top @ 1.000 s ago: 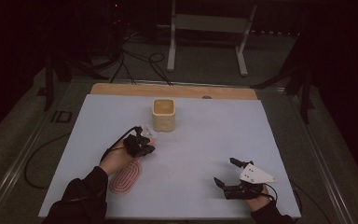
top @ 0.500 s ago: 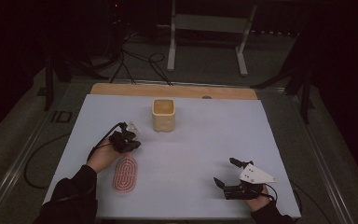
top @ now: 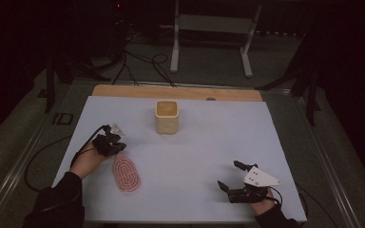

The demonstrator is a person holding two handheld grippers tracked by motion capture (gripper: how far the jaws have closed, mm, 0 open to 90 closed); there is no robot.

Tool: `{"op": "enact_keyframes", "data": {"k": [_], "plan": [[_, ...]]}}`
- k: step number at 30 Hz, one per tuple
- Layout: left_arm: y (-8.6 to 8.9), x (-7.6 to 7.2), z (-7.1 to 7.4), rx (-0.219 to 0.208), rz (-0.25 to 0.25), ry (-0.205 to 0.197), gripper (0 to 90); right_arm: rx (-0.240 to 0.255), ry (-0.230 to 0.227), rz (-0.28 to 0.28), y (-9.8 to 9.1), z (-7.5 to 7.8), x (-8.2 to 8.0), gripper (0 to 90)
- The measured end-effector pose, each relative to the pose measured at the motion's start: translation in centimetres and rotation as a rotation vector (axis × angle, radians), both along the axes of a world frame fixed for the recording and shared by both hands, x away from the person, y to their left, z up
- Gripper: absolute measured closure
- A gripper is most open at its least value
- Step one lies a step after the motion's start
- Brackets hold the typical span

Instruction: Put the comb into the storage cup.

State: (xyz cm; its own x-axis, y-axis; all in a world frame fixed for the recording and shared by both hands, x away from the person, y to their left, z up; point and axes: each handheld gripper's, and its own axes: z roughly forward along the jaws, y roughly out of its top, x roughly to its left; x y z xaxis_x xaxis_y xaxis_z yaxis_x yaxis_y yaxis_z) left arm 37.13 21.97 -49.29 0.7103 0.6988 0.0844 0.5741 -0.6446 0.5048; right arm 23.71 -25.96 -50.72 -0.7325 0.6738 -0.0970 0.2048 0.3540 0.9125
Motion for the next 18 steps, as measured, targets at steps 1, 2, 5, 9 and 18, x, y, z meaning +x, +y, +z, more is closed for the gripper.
{"op": "enact_keyframes", "data": {"k": [1,2,5,9,18], "plan": [[0.3,-0.1,0.0,0.005,0.004,-0.001,89.8,-0.005,-0.005,0.004,0.0,0.0,0.0,9.3],[0.6,-0.1,0.1,0.009,0.007,-0.002,89.8,-0.002,-0.004,0.005,0.0,0.0,0.0,9.3],[1.9,-0.2,0.1,0.003,0.033,-0.001,89.8,-0.002,-0.002,0.003,0.0,0.0,0.0,9.3],[3.4,-0.3,0.1,-0.013,0.068,0.003,89.8,-0.006,0.000,0.006,0.1,0.0,0.0,9.3],[4.6,-0.4,0.1,0.004,0.093,0.009,89.8,-0.008,-0.002,0.008,0.1,0.0,0.0,9.3]]}}
